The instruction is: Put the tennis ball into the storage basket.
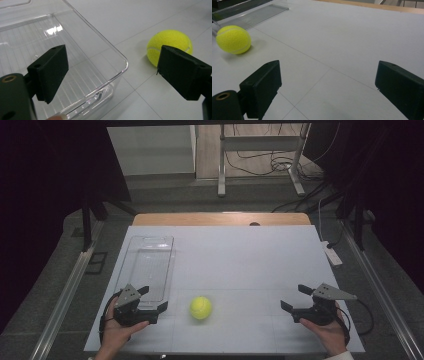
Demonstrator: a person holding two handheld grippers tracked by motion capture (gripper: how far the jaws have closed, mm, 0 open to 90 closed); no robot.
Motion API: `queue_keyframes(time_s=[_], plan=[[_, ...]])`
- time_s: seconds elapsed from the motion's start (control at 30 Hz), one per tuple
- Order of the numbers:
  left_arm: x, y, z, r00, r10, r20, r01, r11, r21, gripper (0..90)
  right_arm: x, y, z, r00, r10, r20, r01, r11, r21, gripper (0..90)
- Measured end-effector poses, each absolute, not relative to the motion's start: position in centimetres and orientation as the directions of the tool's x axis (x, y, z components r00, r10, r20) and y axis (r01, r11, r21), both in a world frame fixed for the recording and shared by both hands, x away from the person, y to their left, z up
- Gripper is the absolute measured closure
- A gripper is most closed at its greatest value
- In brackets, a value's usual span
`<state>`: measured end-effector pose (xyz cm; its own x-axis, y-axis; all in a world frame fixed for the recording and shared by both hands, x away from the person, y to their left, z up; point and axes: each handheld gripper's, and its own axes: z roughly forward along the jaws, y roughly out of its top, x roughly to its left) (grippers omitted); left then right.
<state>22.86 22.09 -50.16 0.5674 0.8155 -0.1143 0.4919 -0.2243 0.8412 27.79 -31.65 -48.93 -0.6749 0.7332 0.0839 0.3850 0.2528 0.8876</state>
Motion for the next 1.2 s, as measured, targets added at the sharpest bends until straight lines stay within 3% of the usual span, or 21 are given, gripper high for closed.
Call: queue_keyframes(time_s=[1.2], plan=[[22.74, 21.85, -49.95, 0.573, 0.812, -0.113, 0.489, -0.227, 0.842, 11.0, 27.90, -31.67, -49.27, -0.679, 0.729, 0.086, 0.391, 0.260, 0.883, 7.9]])
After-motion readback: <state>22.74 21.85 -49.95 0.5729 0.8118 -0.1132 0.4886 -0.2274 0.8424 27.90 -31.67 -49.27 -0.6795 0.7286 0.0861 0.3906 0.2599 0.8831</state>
